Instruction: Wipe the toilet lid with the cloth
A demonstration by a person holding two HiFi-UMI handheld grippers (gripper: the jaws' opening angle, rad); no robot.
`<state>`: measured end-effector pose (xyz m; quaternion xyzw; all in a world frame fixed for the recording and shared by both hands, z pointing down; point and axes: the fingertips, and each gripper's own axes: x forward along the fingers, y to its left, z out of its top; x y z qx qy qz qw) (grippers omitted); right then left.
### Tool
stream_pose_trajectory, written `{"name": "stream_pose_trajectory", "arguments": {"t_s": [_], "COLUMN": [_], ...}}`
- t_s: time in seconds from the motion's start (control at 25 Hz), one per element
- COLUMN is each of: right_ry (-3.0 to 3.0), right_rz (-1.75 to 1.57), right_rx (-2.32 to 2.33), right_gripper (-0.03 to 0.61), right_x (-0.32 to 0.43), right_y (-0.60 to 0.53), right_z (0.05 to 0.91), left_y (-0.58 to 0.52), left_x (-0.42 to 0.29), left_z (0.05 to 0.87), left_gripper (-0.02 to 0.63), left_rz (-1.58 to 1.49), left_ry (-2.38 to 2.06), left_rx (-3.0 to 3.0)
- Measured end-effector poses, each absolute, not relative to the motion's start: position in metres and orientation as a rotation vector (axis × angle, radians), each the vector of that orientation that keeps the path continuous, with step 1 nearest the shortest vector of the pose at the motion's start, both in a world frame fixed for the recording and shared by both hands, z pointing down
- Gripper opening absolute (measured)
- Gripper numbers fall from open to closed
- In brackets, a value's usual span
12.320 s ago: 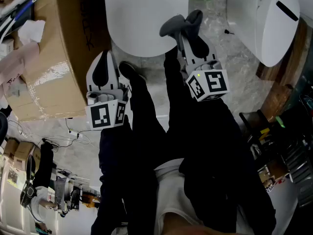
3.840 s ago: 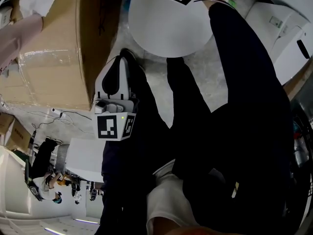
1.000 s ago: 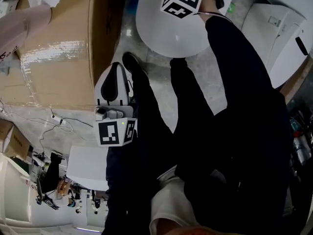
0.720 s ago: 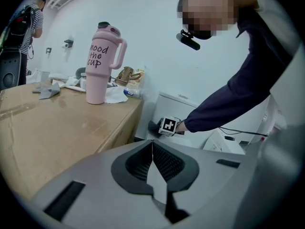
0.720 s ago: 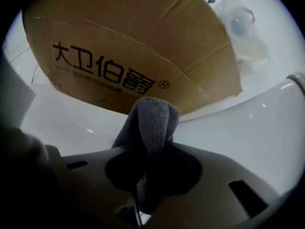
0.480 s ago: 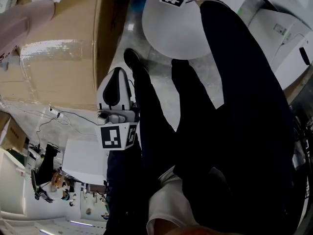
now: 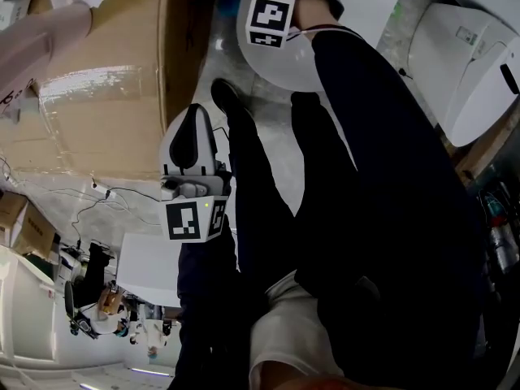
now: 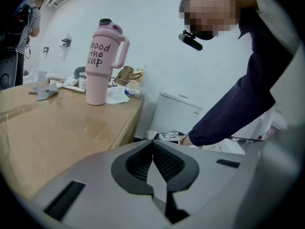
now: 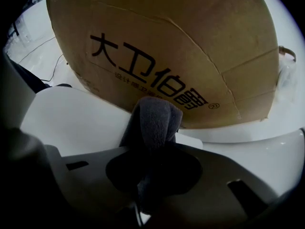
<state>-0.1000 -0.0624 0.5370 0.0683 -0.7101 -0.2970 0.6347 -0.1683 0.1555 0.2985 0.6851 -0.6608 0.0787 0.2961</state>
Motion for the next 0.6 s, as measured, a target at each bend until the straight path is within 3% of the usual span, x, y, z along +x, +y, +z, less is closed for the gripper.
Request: {"name": "stream_pose_trajectory", "arguments": {"t_s": [0.6], "right_ry": [-1.647], "right_rz": [-0.584], "right_rx": [0.083], "right_gripper": [0.061], "right_x": [-0.102], "right_y": [0.054], "right_z": [0.547], "left_y": [0.18], "left_x": [-0.181], "left_z": [0.296], "left_gripper": [0.015], "left_rz": [0.163], "left_ry": [-1.693], "left_rx": [1.889]}}
